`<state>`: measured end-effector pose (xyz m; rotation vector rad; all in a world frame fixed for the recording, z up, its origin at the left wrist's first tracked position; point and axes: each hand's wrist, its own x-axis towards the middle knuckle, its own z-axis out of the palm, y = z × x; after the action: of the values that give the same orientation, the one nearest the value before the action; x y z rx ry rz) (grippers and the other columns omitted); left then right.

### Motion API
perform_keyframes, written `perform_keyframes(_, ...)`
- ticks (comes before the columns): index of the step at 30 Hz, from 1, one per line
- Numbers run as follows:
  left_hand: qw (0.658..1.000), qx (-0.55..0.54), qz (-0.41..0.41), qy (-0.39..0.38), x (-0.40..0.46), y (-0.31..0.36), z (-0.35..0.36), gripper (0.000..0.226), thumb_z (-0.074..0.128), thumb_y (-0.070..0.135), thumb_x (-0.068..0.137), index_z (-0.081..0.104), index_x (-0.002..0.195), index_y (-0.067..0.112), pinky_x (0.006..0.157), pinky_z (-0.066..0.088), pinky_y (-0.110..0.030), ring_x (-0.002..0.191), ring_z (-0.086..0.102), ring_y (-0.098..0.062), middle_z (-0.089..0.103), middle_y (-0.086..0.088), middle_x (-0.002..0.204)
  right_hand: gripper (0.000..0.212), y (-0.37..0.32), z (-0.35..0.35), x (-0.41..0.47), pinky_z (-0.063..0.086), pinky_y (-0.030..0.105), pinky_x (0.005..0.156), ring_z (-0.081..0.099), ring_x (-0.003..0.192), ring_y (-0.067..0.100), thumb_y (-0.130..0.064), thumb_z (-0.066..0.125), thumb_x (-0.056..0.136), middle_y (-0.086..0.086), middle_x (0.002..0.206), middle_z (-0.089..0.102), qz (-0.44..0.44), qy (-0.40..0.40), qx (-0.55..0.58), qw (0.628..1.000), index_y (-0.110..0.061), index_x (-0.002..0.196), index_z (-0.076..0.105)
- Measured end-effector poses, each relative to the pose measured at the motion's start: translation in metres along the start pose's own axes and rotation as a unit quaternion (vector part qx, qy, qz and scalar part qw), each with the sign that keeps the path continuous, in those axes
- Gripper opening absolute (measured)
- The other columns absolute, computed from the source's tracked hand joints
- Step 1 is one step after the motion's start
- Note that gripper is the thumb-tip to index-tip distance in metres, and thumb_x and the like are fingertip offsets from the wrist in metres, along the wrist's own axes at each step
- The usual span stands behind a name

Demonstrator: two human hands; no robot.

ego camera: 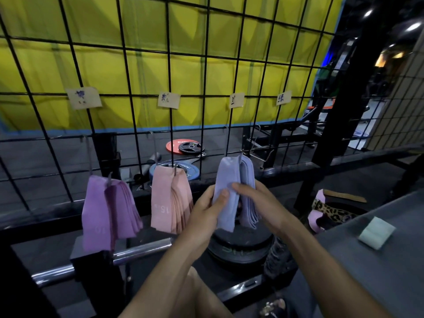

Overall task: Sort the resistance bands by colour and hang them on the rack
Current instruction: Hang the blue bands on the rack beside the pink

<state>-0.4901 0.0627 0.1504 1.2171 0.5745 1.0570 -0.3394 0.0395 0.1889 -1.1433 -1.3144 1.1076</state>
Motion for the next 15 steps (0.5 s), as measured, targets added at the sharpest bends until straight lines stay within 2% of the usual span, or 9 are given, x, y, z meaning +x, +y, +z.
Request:
perform_keyframes(3,0.996,-0.054,-0.071,0.02,-0.008,-0.007,-0.005,0.032,0.059,0.031,0.099,0.067,0.125,0.014,0.076,0.057,-0.037,0.09,0.071,-0.02,0.073,-0.005,0.111,0.03,0.005,0.0,-0.003,0.056,0.034,0.094,0.07,0.107,0.023,-0.028,0.055,0.101,0.01,0.114,0.074,0.002,-0.007,0.002,1.0,-0.014,0.125,0.065)
perform_keyframes(5,0.988,-0.104,-0.107,0.044,-0.013,-0.015,-0.01,0.035,0.067,0.033,0.091,0.071,0.116,0.009,0.069,0.056,-0.034,0.08,0.065,-0.02,0.07,-0.01,0.1,0.029,0.012,-0.001,-0.004,0.056,0.033,0.081,0.071,0.089,0.026,-0.032,0.053,0.102,0.01,0.099,0.074,0.018,0.002,0.007,1.0,-0.01,0.115,0.067)
perform_keyframes(7,0.977,-0.156,-0.132,0.056,-0.016,-0.022,-0.012,0.031,0.071,0.029,0.086,0.074,0.107,0.005,0.065,0.056,-0.034,0.075,0.064,-0.02,0.069,-0.011,0.091,0.023,0.019,-0.003,-0.004,0.048,0.035,0.064,0.059,0.066,0.024,-0.025,0.055,0.101,0.009,0.076,0.063,0.022,0.012,0.024,0.999,-0.004,0.099,0.063)
perform_keyframes(9,0.968,-0.195,-0.148,0.058,-0.018,-0.026,-0.012,0.026,0.07,0.024,0.087,0.074,0.103,0.004,0.065,0.057,-0.033,0.071,0.064,-0.019,0.069,-0.01,0.084,0.014,0.024,-0.004,-0.006,0.048,0.032,0.062,0.058,0.066,0.021,-0.013,0.059,0.093,0.009,0.076,0.062,0.008,0.022,0.01,1.0,-0.002,0.102,0.062)
perform_keyframes(12,0.96,-0.225,-0.156,0.061,-0.019,-0.032,-0.01,0.022,0.067,0.019,0.088,0.072,0.104,0.004,0.065,0.059,-0.03,0.069,0.066,-0.018,0.069,-0.01,0.081,0.041,0.027,0.0,-0.008,0.049,0.025,0.064,0.059,0.073,0.015,-0.011,0.056,0.08,0.007,0.085,0.062,-0.017,0.034,-0.047,0.998,-0.014,0.12,0.06)
perform_keyframes(15,0.959,-0.229,-0.154,0.065,-0.016,-0.037,-0.012,0.021,0.07,0.017,0.08,0.074,0.097,0.005,0.06,0.057,-0.029,0.064,0.065,-0.017,0.068,-0.01,0.078,0.032,0.039,0.001,-0.008,0.044,0.025,0.058,0.053,0.066,0.011,-0.005,0.052,0.088,0.003,0.08,0.055,-0.009,0.078,-0.065,0.995,-0.014,0.119,0.053)
